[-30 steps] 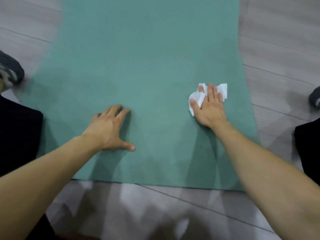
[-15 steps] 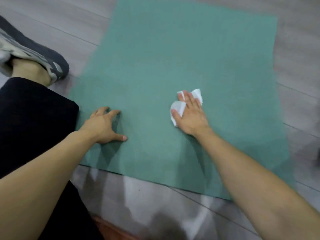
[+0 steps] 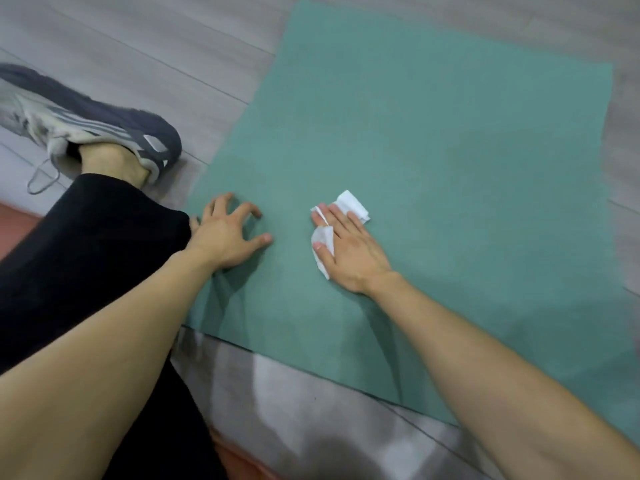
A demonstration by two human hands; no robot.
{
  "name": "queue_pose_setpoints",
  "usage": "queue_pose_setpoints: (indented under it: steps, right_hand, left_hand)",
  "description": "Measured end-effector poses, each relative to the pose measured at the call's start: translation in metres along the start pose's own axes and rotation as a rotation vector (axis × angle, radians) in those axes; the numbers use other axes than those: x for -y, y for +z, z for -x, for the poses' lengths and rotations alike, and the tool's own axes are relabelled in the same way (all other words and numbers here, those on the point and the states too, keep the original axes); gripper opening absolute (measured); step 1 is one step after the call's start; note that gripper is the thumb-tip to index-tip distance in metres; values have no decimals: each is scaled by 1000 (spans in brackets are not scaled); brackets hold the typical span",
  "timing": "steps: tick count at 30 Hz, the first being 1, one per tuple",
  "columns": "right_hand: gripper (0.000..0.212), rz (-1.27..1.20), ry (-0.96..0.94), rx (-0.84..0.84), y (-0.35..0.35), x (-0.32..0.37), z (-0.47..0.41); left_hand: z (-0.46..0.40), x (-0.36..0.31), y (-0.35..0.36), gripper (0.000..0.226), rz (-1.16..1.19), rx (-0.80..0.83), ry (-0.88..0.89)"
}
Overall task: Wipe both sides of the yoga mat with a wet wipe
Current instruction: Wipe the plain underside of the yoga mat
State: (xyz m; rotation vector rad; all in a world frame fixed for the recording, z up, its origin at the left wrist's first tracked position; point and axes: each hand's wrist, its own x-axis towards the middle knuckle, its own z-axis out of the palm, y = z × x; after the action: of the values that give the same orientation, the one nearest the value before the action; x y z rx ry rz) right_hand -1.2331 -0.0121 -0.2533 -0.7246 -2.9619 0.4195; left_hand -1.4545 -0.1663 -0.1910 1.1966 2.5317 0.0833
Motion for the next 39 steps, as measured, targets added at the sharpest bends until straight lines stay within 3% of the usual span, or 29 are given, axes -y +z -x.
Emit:
queue_pose_setpoints:
  steps: [1,5,10,20,29,32,35,37,39]
  right_hand:
    - [64,-13,14,4,-1,-1,-1]
    - [63,-20,57,-26,5,9,-10]
    - [62,-41,81,-54,5,11,-18]
    - [62,-101,193,-75,-14,-23,14]
    - [60,-117,405,-140,-44,-90,121]
    - [65,-62,449,-63,-40,-97,129]
    - [70,8,260,3,-21,-54,118]
    - [70,46,54,23,-8,-19,112]
    - [68,54,-35,16,-10,-20,111]
  left_hand:
    - [-6,3,-1,81,-4,-10,-18]
    - [-19,6,-7,133,44,40,-155]
    - [-27,14,-13,150,79,64,-198]
    - [-17,-2,-15,138,31,20,-168]
    - [69,-84,19,135,-33,105,-34]
    - [94,-115,36,131,-90,128,47]
    - [91,-133,30,134,-226,156,47]
    - [77,-140,21,147,-361,129,90]
    - [60,-146,14,161,-402,162,191]
